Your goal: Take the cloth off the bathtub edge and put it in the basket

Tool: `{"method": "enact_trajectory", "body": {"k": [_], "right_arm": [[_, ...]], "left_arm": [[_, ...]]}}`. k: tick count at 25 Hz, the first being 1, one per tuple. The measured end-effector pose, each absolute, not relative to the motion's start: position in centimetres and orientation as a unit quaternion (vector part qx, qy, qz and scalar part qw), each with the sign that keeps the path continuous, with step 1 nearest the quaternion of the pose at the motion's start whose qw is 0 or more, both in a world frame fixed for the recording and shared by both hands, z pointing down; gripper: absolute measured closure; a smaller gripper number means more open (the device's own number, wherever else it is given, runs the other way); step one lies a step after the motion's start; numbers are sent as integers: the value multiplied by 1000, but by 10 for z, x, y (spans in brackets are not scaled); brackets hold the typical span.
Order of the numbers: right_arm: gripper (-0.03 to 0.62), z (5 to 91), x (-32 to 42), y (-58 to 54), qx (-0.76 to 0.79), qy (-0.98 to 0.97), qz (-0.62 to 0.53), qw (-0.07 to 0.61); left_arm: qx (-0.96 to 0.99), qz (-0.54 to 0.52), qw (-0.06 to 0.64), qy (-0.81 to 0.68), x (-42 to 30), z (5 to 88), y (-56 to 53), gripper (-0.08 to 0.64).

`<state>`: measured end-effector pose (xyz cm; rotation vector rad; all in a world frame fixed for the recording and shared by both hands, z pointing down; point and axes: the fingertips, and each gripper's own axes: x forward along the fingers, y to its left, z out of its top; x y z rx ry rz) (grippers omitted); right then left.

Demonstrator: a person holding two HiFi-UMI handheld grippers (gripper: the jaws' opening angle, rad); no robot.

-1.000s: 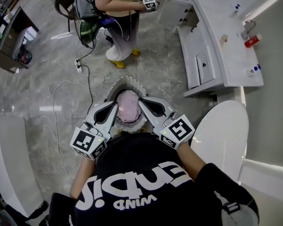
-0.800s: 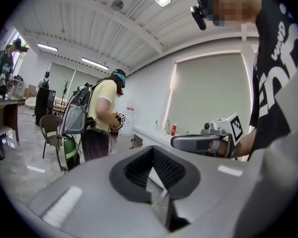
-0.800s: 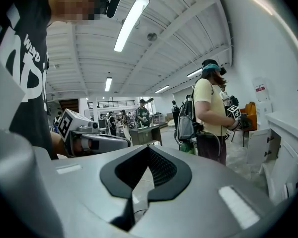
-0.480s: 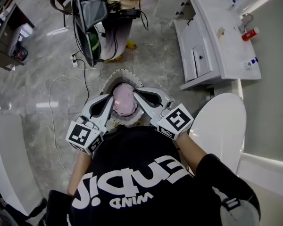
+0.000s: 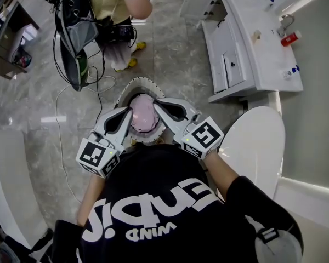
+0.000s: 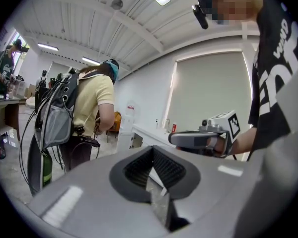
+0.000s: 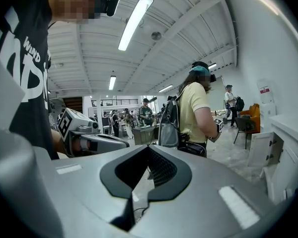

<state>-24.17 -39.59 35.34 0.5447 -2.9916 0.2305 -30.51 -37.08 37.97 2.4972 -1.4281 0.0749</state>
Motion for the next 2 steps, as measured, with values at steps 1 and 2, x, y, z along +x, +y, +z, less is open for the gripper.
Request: {"method": "enact_trajectory", "body": {"k": [1,2], "right_arm": [[588,354,-242,-396,178,-980,75,47],[588,354,-242,-396,178,-980,75,47]], "left_arm": [[860,26,132,-492,-305,380,-371,561],[860,27,132,-493,-305,381,-371,561]]}}
